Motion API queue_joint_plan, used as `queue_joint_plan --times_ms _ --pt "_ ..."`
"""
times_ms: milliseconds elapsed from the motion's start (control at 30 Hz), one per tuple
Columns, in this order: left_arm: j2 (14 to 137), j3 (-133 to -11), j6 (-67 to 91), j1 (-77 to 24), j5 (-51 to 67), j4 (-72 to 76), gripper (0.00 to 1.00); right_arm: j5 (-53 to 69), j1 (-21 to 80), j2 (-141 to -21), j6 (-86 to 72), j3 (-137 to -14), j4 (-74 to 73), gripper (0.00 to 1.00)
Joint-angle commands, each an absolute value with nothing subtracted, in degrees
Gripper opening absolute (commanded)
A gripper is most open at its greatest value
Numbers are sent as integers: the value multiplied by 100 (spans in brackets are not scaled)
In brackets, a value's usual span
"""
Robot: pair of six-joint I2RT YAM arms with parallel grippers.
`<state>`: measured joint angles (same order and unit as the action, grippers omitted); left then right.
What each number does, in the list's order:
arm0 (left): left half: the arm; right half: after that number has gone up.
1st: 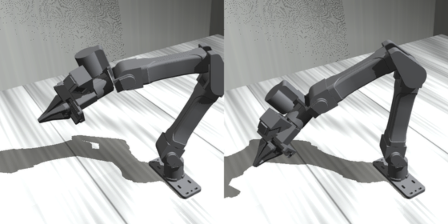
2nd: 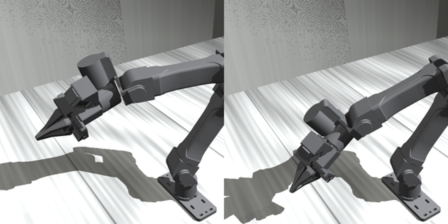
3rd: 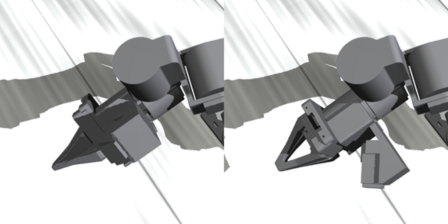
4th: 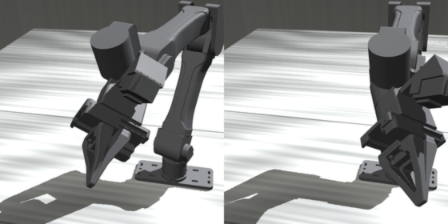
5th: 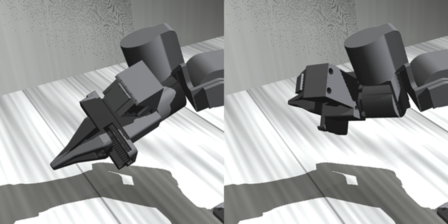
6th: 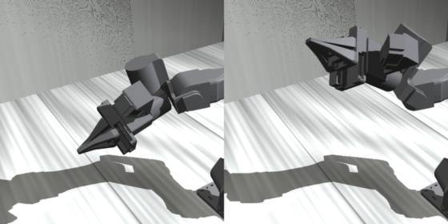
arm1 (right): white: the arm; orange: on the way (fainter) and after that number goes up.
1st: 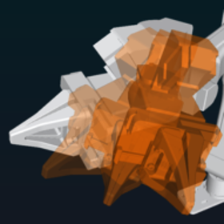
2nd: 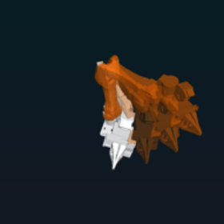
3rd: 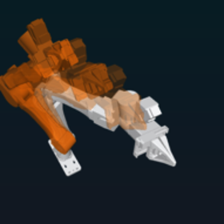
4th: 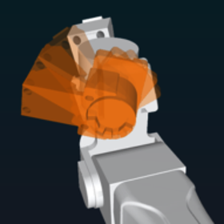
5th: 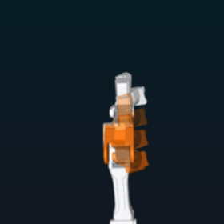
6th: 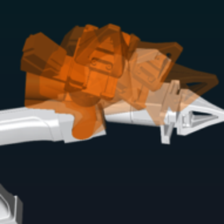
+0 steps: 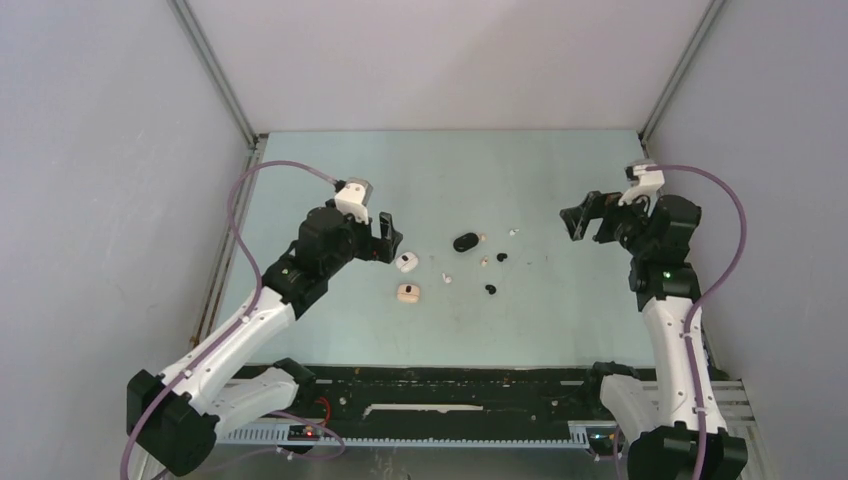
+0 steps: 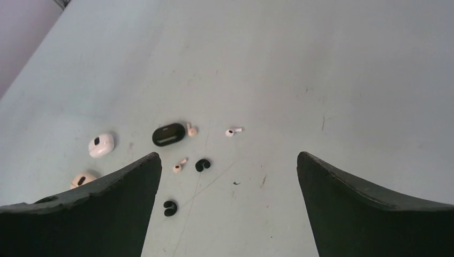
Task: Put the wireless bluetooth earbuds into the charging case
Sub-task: Move the charging case to the center of the board.
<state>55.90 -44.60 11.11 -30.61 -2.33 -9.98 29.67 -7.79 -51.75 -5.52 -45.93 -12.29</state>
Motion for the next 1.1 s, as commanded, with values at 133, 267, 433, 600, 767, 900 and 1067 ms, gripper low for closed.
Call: queue_joint_plan --times_ms 133,267,433,600,767,900,1067 --pt "5818 -4774 1170 -3128 199 -905 93 4100 -1011 -4943 -476 -4485 -884 100" --pt "5968 -4742 1141 -3220 366 -768 89 4964 -931 -5014 863 -4456 -1393 100" --pt "6907 -5889 964 -3696 62 -1684 83 4506 -718 -5141 1158 -4509 -1507 100" --pt "8365 -7152 704 -4149 -838 -2374 83 4370 -677 -5061 1160 -4505 -1528 100" --pt "9564 -8156 561 -4262 -1065 -2513 83 4306 -712 -5023 1168 -4509 -1534 100" --pt "10242 -8881 854 -4283 -1354 -3096 83 4339 -725 -4978 1224 -4509 -1570 100" --pt "10001 -8191 1262 -4274 -1608 -3044 82 4352 -719 -4922 1289 -4509 -1599 100"
